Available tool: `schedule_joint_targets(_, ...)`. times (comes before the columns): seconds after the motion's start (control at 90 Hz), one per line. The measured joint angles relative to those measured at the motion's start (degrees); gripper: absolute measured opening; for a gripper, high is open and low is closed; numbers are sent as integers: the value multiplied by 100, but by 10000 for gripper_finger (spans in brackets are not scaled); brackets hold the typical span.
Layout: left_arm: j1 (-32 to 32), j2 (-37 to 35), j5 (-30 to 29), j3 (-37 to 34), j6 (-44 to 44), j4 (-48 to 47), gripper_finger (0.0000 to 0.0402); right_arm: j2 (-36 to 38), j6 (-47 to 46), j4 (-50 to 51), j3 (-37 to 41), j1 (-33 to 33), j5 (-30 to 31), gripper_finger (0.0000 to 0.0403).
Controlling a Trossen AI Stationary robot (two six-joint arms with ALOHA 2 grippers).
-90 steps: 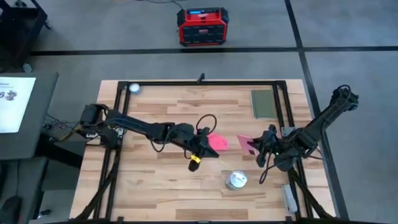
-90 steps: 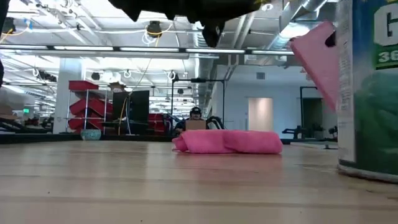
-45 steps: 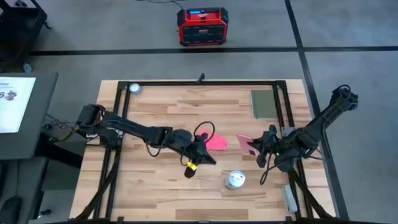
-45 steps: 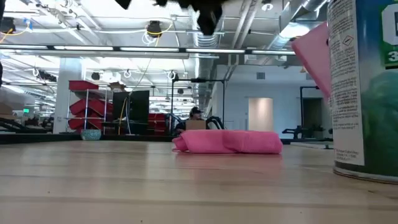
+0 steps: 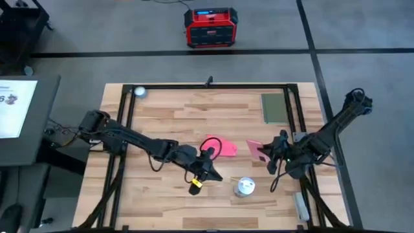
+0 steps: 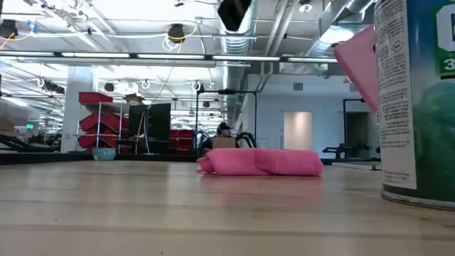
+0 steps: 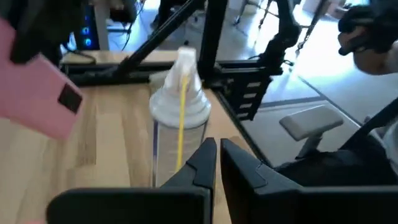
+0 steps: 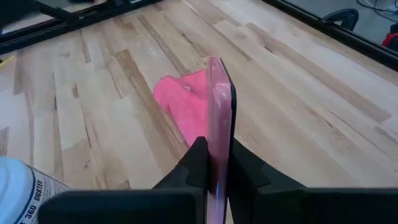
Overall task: Apply microfiber cloth
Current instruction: Spray the back of the pink phone using the spray bottle
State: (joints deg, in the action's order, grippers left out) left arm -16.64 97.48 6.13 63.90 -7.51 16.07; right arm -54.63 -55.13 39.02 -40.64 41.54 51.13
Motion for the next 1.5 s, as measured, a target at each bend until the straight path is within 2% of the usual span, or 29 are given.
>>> schedule_joint_targets(0.267, 131, 102, 6, 0, -38, 99, 0, 0, 2, -1, 0, 1, -14, 14)
schedule_joint_targets(0.533, 337, 102, 11, -2, -2, -223, 0, 0, 2, 3, 0, 9, -24, 14)
schedule_joint_targets(1.067, 810, 102, 13, -2, 368, -205, 0, 0, 4, 3, 0, 9, -43, 14)
schedule_joint_targets(1.233, 992, 102, 28, -2, 516, 27, 0, 0, 4, 3, 0, 9, -44, 14)
schedule_joint_targets(1.5, 1363, 102, 363, -2, 703, 596, 0, 0, 4, 1, 0, 4, -41, 14)
